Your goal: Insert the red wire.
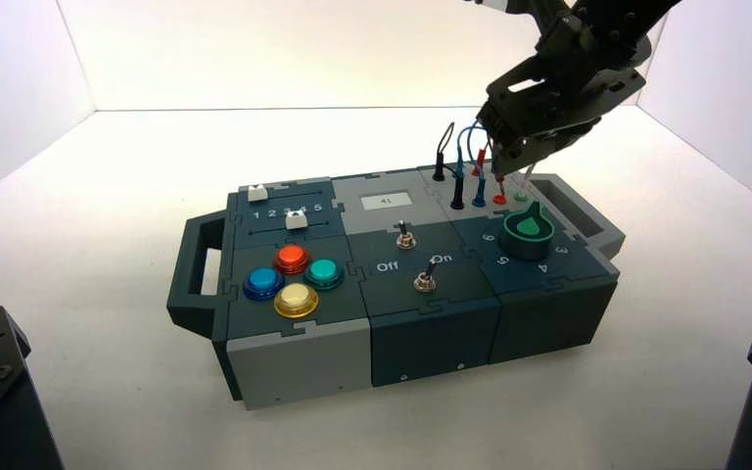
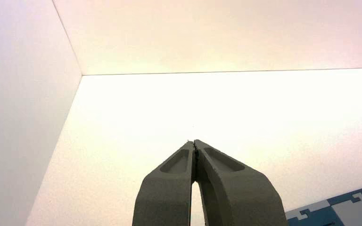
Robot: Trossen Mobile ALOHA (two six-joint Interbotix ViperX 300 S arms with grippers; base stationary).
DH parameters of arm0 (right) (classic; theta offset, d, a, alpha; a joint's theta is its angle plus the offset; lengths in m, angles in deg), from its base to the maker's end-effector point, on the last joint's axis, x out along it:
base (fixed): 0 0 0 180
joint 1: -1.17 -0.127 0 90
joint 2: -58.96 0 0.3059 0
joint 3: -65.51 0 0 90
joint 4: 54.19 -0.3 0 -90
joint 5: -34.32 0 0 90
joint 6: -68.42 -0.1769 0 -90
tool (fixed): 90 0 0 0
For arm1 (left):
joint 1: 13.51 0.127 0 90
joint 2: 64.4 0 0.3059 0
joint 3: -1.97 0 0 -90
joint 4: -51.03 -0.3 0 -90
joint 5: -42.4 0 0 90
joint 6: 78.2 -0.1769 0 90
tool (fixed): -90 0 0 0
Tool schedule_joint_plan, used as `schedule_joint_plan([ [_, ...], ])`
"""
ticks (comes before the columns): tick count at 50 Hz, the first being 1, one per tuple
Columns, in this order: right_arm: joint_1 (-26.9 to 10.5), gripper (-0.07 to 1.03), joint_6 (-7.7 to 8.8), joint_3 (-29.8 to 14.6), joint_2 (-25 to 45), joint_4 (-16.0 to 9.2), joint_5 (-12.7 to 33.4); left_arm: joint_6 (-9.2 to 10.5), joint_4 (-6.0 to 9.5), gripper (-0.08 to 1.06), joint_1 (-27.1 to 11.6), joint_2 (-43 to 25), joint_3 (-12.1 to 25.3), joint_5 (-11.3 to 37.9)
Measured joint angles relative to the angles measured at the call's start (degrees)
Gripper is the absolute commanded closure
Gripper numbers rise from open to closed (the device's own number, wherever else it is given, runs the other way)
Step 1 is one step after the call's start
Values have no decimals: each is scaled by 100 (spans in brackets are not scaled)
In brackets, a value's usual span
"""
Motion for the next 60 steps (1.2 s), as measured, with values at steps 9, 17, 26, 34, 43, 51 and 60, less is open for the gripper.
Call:
schedule_joint_plan([
  [9, 9, 98, 9, -18, 9, 0, 0, 9, 9, 101, 0, 0, 0, -9],
  [17, 9, 98, 9, -18, 9, 0, -9, 0, 9, 101, 0, 0, 0, -9],
  [26, 0, 98, 9, -18, 9, 0, 0, 0, 0, 101, 0, 0, 0, -26],
  [34, 0, 98, 0, -18, 18, -9, 0, 0, 0, 101, 0, 0, 0, -44],
  [43, -9, 98, 9, -26, 18, -44, -9, 0, 0, 101, 0, 0, 0, -44],
  [51, -9, 98, 0, -35, 9, -62, 0, 0, 9, 101, 0, 0, 0, -44],
  [60, 0, 98, 0, -35, 18, -70, 0, 0, 9, 101, 0, 9, 0, -53],
])
